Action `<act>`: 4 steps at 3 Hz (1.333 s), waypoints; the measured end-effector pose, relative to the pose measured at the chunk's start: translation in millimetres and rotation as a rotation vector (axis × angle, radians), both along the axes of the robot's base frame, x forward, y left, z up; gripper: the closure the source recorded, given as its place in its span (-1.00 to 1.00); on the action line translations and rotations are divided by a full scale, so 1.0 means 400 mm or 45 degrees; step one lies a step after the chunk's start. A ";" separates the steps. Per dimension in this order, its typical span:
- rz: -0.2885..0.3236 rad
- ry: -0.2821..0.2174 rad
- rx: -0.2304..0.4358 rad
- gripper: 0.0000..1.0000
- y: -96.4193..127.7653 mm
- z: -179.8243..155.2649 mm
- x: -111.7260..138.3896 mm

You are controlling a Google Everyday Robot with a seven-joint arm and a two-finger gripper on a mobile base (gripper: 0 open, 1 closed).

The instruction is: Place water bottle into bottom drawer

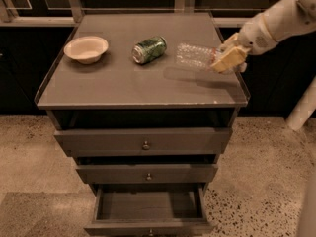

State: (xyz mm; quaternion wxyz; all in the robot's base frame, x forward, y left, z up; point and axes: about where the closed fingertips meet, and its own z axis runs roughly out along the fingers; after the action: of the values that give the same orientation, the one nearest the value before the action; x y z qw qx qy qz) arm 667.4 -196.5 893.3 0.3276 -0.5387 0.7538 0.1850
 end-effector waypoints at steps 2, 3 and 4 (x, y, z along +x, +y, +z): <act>0.048 0.003 -0.004 1.00 0.084 0.057 -0.250; 0.072 0.063 -0.016 1.00 0.102 0.004 -0.275; 0.072 0.063 -0.016 1.00 0.102 0.004 -0.275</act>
Offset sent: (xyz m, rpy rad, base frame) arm -0.1664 0.0664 -0.0110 -0.0252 0.1104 0.1079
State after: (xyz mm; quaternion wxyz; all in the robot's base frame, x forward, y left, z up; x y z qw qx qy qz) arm 557.4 -155.7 894.8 0.3001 -0.5572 0.7472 0.2029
